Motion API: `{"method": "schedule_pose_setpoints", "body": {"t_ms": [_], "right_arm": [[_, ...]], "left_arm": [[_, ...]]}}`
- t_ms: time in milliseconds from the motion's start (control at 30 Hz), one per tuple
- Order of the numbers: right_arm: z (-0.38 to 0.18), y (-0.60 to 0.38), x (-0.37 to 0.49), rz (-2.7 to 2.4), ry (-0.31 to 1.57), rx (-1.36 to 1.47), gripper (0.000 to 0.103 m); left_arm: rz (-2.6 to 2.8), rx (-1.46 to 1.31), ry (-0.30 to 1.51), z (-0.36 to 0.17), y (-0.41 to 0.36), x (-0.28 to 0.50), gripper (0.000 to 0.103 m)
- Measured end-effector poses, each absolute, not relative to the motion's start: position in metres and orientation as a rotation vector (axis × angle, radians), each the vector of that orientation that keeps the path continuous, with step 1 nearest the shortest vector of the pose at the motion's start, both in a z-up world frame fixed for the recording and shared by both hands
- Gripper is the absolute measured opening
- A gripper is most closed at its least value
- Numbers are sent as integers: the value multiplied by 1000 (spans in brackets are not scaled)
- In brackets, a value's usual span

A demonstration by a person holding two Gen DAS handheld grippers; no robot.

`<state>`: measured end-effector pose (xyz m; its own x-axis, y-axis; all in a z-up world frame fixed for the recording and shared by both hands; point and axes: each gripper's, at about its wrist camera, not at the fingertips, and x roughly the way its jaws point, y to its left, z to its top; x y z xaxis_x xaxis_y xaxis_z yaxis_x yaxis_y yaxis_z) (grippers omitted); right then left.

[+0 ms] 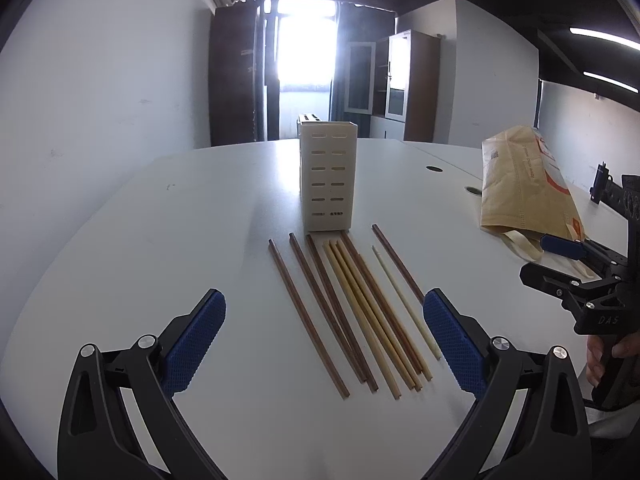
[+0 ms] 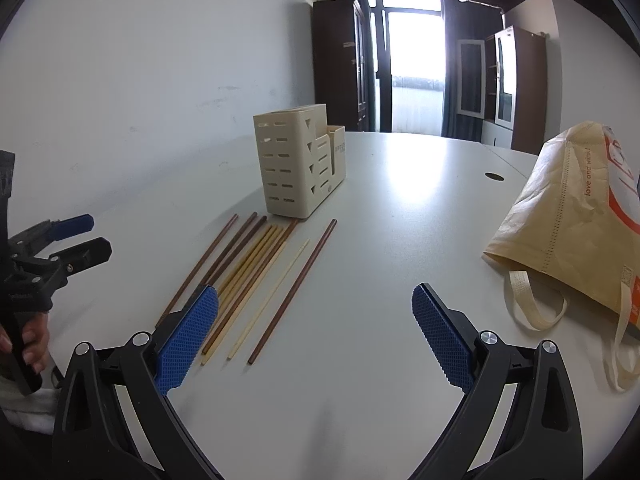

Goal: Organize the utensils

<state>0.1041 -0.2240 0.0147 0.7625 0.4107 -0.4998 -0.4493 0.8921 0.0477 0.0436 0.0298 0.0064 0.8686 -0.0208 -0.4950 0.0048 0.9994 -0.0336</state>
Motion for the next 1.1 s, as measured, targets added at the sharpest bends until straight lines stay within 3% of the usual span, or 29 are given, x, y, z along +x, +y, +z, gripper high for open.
{"method": "schedule_pose_setpoints", "body": {"t_ms": [1100], "right_arm": [[9, -171, 239, 403, 693, -151, 98]], "left_arm": [[54, -30, 668, -3, 66, 167, 97]]}}
